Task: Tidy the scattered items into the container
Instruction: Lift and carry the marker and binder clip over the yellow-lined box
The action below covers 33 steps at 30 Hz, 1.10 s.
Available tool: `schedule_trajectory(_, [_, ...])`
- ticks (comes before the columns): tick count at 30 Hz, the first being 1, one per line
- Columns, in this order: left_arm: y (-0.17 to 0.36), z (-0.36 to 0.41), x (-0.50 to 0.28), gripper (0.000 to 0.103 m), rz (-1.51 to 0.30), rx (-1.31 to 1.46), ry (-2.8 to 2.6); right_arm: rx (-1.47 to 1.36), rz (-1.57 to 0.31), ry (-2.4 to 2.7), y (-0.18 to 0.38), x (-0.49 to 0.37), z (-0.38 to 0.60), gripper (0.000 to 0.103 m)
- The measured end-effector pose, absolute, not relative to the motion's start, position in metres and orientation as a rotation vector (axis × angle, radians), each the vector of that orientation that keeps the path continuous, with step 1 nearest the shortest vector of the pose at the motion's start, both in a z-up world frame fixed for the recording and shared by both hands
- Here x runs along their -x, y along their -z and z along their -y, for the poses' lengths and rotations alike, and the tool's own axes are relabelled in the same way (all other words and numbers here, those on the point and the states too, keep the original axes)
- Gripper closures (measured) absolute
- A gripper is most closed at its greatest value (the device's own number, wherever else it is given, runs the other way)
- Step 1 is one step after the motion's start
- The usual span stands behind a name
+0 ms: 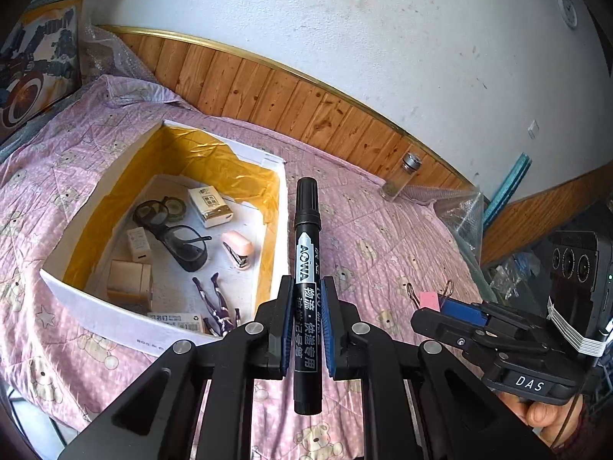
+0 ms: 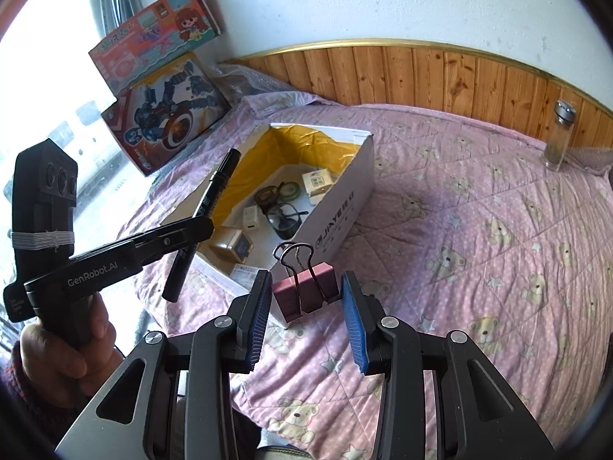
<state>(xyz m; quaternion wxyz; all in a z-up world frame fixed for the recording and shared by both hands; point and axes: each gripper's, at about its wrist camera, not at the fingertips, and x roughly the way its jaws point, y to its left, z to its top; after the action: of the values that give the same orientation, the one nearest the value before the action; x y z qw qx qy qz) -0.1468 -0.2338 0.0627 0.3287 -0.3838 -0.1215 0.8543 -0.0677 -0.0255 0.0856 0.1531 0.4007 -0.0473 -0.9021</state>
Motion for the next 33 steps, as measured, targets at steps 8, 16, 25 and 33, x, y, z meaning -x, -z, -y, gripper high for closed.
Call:
schedule_trajectory(8, [-0.064,0.265,0.175,0.089,0.383,1.012,-2.291,-1.127,0.075,2.555,-0.094,0.096,0.046,0.065])
schedule_trajectory(16, [-0.064,0.29,0.2,0.089,0.432,1.023,-2.335,-1.108,0.01,2.519,-0.099,0.13,0.067,0.065])
schedule_trajectory(25, [-0.058,0.292,0.22,0.089,0.441,1.059,-2.333,-1.124,-0.072,2.506,-0.095,0.183,0.077,0.065])
schedule_trajectory(33, [-0.059,0.274,0.249,0.089,0.453,1.107,-2.306,-1.174,-0.143,2.483,-0.079,0.236,0.083,0.065])
